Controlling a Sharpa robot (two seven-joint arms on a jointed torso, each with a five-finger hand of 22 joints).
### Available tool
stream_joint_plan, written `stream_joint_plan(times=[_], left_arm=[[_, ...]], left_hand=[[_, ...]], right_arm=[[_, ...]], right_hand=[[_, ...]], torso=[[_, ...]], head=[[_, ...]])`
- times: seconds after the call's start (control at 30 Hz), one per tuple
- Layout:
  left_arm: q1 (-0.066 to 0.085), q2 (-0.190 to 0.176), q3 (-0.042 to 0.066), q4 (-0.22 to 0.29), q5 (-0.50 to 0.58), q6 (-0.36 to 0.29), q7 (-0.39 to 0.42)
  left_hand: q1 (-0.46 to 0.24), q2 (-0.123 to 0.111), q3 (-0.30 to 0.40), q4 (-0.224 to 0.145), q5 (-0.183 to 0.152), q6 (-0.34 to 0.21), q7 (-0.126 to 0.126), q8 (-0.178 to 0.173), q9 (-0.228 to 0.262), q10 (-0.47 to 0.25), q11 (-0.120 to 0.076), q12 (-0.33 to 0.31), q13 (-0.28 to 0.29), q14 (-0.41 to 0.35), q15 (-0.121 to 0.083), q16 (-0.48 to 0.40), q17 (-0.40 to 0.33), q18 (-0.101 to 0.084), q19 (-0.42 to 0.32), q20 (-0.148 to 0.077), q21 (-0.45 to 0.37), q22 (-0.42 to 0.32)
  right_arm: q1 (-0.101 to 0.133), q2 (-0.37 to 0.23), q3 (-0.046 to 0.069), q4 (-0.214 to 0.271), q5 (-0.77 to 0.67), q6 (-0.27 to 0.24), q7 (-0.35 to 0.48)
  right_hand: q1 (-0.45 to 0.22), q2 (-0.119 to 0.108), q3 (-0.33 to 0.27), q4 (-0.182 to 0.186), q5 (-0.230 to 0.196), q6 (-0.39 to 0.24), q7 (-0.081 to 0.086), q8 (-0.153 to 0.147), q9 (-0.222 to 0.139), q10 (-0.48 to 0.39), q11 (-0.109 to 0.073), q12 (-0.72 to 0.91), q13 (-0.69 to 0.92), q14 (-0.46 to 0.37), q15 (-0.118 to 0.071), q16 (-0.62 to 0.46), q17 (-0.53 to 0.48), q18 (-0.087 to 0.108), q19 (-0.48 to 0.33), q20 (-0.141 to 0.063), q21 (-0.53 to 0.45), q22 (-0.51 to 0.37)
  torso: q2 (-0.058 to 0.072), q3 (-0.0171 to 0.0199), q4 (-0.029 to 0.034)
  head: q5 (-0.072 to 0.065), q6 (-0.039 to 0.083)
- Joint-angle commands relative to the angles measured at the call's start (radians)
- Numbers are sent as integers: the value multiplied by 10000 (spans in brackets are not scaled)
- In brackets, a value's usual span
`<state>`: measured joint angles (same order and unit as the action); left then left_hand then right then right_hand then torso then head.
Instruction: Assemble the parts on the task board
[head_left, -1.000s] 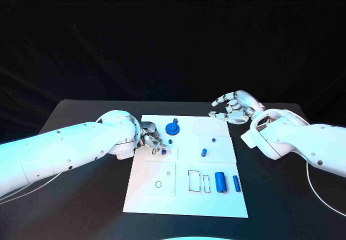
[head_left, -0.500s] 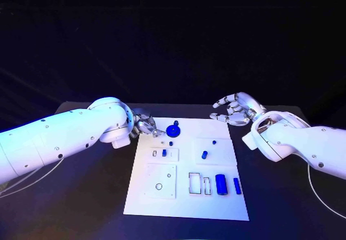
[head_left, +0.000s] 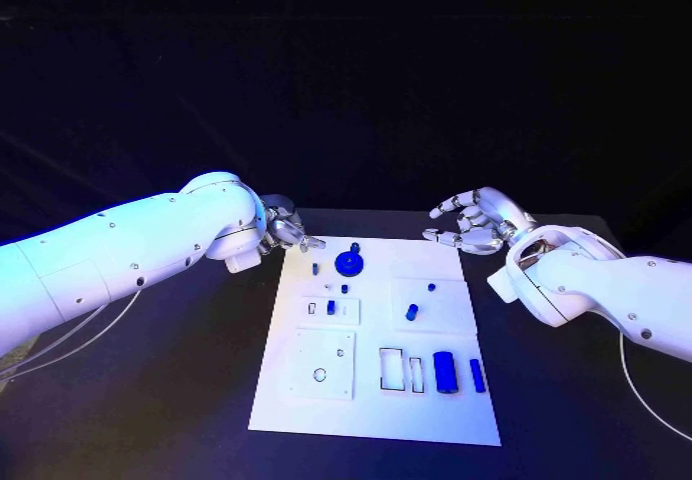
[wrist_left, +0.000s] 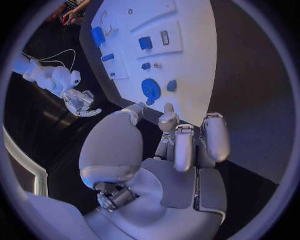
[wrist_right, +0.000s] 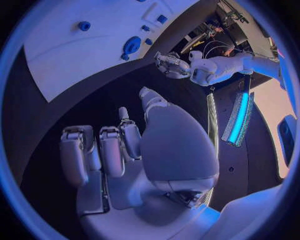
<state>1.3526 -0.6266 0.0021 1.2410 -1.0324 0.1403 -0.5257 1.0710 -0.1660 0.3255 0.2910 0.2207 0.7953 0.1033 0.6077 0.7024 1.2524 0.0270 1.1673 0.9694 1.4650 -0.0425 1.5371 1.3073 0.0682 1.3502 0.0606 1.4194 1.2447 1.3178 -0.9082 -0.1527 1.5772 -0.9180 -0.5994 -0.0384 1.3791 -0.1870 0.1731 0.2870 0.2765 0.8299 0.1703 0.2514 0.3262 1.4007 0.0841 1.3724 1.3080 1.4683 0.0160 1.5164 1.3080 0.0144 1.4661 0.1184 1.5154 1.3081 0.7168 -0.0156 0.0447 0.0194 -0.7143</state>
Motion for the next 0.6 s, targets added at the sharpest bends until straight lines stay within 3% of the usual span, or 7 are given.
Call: stream_joint_plan(times=[0.03, 0.27, 0.6], left_arm=[[43, 213, -53, -378, -194, 441, 94], [31, 616, -223, -1033, -238, 801, 83], [-61, 926, -317, -1493, -177, 947, 94]], left_hand=[[91, -8, -75, 15, 25, -68, 8, -66, -24, -82, 4, -76, -25, 835, 72, -50, 1924, 62, 18, 66, -51, -2], [24, 11, -149, 24, -13, -42, 21, -106, -75, -104, 22, -73, -36, 836, 94, -45, 1932, 65, 10, 90, -58, -10], [-44, 46, -211, 28, -37, -6, 22, -126, -112, -118, 28, -64, -39, 838, 104, -38, 1943, 67, 6, 106, -61, -10]], right_arm=[[-5, 13, 2, 15, -42, 14, 142], [-5, 12, 2, 40, -42, 18, 143], [-5, 32, 3, 38, -42, 22, 157]], right_hand=[[-99, 28, 20, 28, -49, 33, -24, 46, -16, -41, -9, -49, 692, 677, -69, -40, 1116, 20, 674, -34, -53, 2273], [-109, 36, 20, 20, -45, 29, -25, 53, -21, -43, -11, -51, 689, 678, -70, -40, 1122, 19, 678, -35, -47, 2276], [-109, 41, 24, 16, -39, 27, -26, 56, -23, -45, -11, -54, 686, 676, -71, -43, 1116, 21, 673, -35, -57, 2271]], torso=[[35, -33, -13], [78, -63, -19], [50, -47, -19]], head=[[5, -12], [12, -30], [-17, -99]])
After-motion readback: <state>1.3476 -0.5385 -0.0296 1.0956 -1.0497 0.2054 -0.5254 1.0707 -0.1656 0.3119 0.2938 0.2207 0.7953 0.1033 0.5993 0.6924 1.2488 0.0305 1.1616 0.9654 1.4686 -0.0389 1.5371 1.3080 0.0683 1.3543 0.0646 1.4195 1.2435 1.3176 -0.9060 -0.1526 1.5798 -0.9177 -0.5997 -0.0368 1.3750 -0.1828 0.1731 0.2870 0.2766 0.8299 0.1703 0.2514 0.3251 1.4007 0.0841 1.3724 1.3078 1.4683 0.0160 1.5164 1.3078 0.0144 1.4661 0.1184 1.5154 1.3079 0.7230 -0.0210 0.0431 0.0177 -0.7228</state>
